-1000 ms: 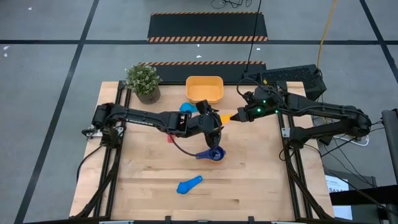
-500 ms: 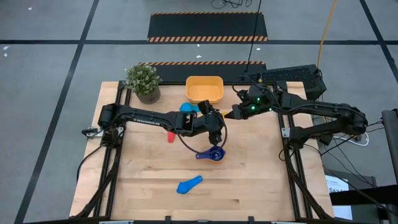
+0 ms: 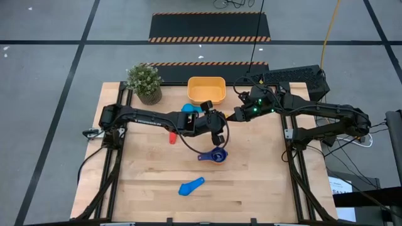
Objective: Nest measuring cups in basket
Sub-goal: Stack the yellow measuring cup on top of the dark blue measuring cup
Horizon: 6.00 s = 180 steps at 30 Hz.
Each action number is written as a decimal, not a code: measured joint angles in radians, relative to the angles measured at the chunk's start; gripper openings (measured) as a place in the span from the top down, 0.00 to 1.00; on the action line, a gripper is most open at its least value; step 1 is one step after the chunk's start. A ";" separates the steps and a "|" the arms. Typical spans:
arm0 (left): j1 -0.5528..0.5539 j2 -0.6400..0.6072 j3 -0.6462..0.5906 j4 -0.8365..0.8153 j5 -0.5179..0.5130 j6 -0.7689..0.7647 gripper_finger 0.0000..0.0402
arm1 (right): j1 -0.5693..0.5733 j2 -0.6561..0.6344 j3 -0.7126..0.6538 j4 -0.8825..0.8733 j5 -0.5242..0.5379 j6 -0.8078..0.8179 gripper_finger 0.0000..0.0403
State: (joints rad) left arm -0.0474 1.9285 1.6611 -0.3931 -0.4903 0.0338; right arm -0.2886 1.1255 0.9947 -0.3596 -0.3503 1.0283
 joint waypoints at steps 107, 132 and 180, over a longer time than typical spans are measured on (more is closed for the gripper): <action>0.112 -0.151 -0.002 1.274 0.221 -0.081 0.63 | 0.050 -0.003 -0.121 1.138 0.145 0.747 0.57; 0.112 -0.151 -0.002 1.255 0.232 -0.056 0.62 | 0.048 -0.002 -0.121 1.115 0.171 0.740 0.62; 0.111 -0.153 -0.002 1.263 0.303 -0.042 0.64 | 0.048 -0.007 -0.122 1.140 0.174 0.739 0.37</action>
State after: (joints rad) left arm 0.0639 1.7756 1.6596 0.8696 -0.1871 -0.0086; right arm -0.2405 1.1188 0.8730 0.7807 -0.1765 1.7676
